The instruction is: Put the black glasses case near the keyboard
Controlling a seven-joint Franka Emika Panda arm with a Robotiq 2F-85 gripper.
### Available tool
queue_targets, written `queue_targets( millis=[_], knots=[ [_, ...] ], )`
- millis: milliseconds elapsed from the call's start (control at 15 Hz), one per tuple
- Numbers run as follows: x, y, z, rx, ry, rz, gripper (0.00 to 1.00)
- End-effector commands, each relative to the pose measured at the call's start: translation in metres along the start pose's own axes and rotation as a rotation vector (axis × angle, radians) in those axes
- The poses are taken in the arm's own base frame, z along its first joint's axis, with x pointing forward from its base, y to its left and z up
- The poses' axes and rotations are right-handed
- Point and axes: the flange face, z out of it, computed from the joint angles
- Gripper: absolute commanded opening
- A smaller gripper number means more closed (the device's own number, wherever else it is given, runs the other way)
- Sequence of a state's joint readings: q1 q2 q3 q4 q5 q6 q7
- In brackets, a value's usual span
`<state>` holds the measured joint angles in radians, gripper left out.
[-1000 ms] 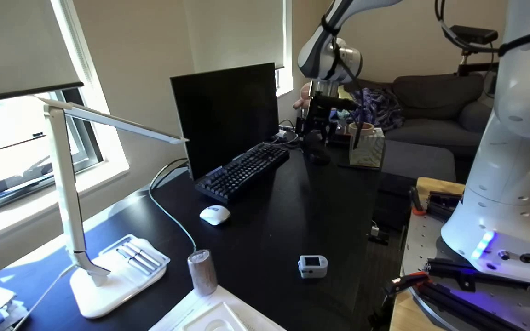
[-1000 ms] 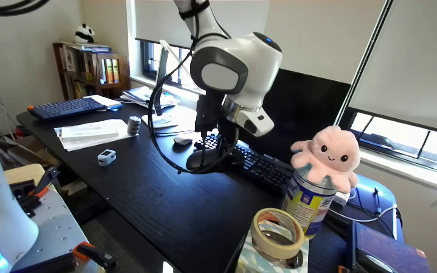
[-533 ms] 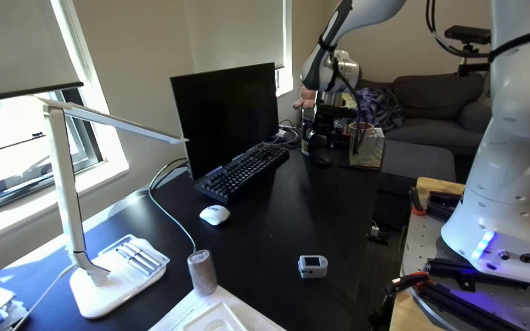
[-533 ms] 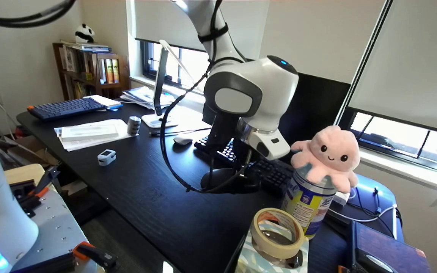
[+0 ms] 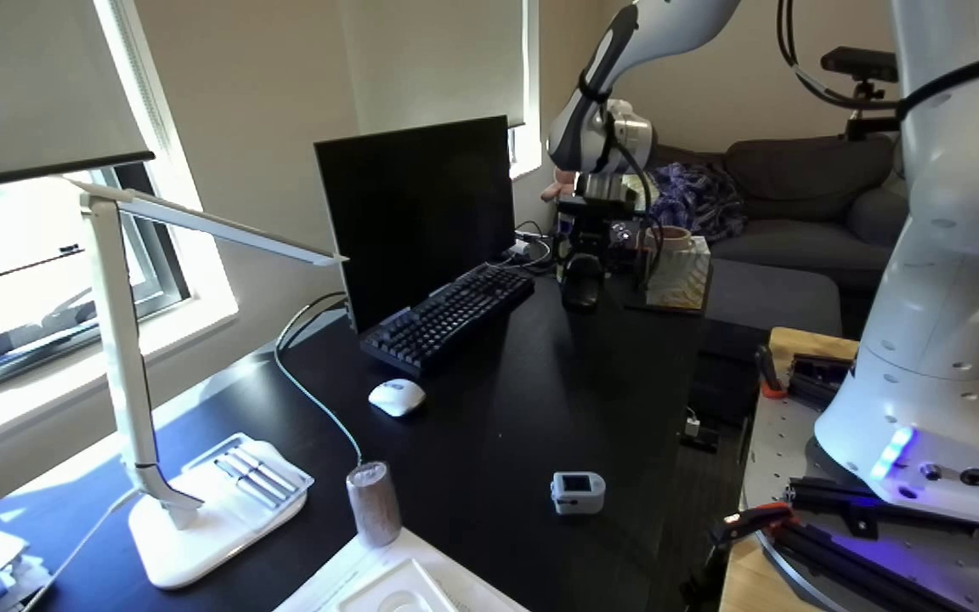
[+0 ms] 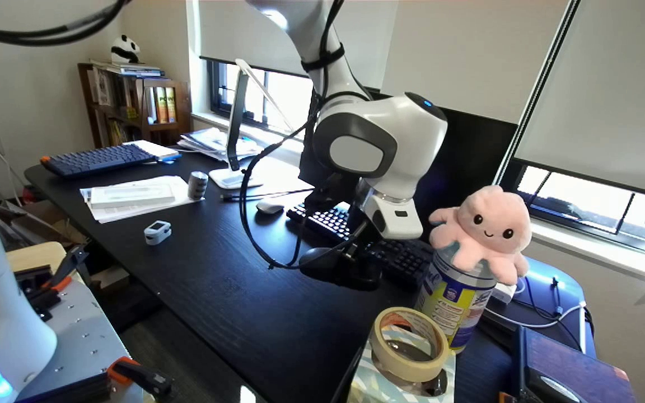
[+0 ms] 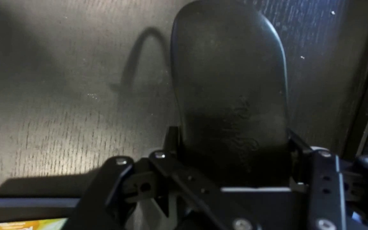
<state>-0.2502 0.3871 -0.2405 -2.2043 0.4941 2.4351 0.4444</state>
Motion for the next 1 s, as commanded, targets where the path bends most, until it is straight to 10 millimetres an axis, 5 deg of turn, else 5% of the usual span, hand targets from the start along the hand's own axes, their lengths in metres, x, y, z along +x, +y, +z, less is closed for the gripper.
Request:
queue_targets(
  millis=[0, 333, 933],
  knots=[
    [0.022, -0.022, 0.003, 0.014, -0.027, 0.194, 0.51],
    [0.043, -0.049, 0.009, 0.037, -0.081, 0.363, 0.51],
    [0.011, -0.078, 0.043, 0.054, -0.047, 0.333, 0.51]
  ],
)
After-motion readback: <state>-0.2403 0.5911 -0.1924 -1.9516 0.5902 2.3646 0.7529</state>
